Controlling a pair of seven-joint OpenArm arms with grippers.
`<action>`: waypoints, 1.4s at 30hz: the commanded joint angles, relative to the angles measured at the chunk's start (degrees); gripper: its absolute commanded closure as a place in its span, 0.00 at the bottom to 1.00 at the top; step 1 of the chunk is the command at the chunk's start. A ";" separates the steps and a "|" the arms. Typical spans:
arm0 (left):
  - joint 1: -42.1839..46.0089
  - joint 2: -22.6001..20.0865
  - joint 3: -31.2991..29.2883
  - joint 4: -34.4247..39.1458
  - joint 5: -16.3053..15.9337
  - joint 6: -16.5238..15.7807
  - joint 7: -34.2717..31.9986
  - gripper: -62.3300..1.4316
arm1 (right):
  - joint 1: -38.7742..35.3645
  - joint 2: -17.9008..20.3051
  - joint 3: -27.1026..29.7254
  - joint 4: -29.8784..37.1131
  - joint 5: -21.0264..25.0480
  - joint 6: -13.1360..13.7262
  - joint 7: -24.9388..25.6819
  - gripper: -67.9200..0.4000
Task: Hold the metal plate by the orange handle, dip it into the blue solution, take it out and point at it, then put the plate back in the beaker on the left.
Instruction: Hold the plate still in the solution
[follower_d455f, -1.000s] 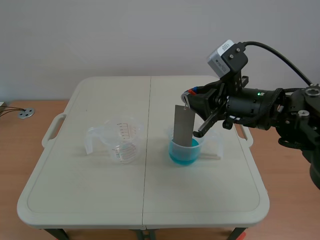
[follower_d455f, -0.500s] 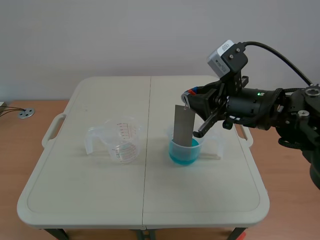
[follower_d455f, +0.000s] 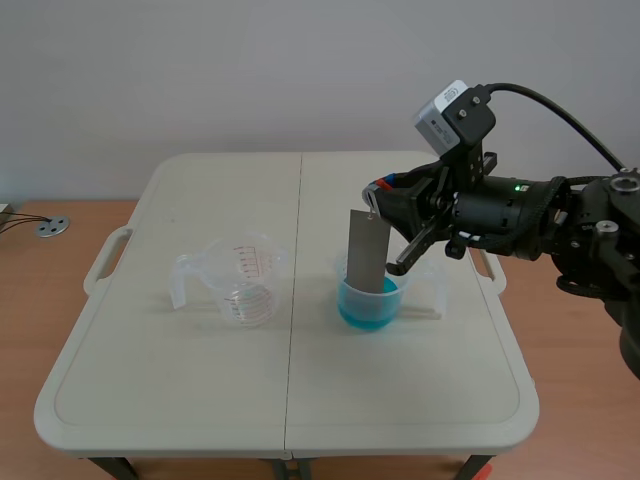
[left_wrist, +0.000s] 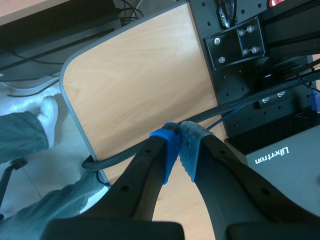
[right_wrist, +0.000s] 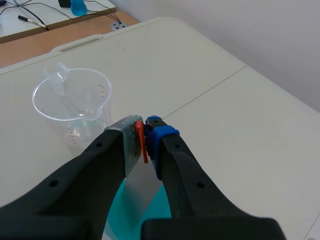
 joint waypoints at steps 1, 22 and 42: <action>0.57 -0.33 -0.42 0.87 -0.33 -0.09 -0.50 0.95 | 0.70 -0.04 -0.17 -0.22 -0.07 0.70 0.17 0.97; 0.57 -0.33 -0.42 0.87 -0.35 -0.09 -0.52 0.95 | 0.72 -0.02 -0.15 -0.17 -0.04 0.70 1.07 0.97; 0.59 -0.33 -0.42 0.87 -0.35 -0.09 -0.52 0.95 | 0.83 0.17 2.36 9.22 -0.07 0.70 -0.26 0.97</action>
